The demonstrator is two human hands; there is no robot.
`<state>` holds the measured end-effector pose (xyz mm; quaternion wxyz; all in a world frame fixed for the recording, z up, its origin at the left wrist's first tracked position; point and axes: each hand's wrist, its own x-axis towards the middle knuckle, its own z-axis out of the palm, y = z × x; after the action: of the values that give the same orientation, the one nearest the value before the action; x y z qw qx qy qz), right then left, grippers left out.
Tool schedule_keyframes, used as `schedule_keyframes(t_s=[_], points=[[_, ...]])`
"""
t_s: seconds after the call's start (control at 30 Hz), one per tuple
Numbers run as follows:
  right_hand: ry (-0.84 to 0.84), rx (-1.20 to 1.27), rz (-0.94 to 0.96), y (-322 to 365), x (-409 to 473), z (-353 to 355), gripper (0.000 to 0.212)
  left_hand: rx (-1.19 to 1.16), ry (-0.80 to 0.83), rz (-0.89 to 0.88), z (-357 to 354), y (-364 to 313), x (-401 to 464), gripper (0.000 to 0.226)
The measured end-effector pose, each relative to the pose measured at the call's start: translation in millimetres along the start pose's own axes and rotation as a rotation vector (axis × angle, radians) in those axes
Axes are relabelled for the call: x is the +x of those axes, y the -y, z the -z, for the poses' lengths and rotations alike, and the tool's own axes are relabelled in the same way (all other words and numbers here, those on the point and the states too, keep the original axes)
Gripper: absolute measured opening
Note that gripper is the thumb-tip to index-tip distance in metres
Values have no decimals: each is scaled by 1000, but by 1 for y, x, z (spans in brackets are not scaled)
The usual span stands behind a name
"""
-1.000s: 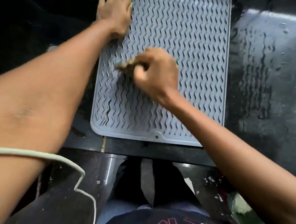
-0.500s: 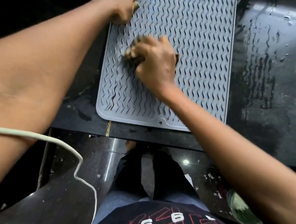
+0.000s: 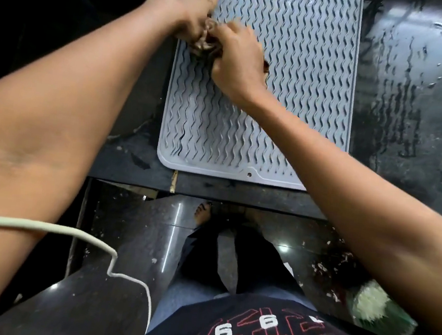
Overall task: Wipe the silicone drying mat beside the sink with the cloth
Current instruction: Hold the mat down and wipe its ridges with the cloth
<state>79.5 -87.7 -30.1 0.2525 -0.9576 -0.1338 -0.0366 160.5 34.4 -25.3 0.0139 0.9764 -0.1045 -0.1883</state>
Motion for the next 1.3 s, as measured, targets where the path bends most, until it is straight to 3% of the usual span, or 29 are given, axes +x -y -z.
schedule_keyframes(t_s=[0.07, 0.2, 0.37, 0.43, 0.5, 0.6, 0.73, 0.83, 0.93, 1.0, 1.03, 1.13, 1.3], points=[[19, -83, 35, 3, -5, -10, 37, 8, -6, -2, -1, 0, -3, 60], [-81, 120, 215, 15, -93, -8, 22, -20, -49, 15, -6, -3, -4, 64], [212, 177, 269, 27, -154, 13, 30, -56, -61, 5, -7, -4, -10, 63], [327, 321, 183, 23, -137, 24, 34, -91, -84, 1, -3, -3, -9, 58], [323, 614, -58, 17, -115, 35, 35, -180, -150, 9, 4, 3, -5, 45], [152, 949, -400, 4, -79, 51, 40, -348, -310, 69, 15, 8, 4, 33], [0, 1028, -523, -15, -16, 67, 42, -431, -403, 143, 32, 12, 29, 26], [-50, 928, -502, -21, 34, 66, 34, -490, -364, 197, 40, 17, 51, 20], [-132, 712, -356, -26, 87, 46, 29, -508, -311, 230, 45, 25, 71, 26], [-73, 445, -228, -30, 115, 24, 34, -517, -239, 263, 50, 31, 82, 20], [-4, 293, -168, -33, 124, 12, 37, -550, -185, 282, 53, 33, 86, 5], [90, -81, -43, -35, 138, -12, 40, -676, -52, 297, 59, 42, 97, 28], [92, -89, 128, -21, 89, -8, 42, -711, 61, 266, 63, 43, 98, 23]])
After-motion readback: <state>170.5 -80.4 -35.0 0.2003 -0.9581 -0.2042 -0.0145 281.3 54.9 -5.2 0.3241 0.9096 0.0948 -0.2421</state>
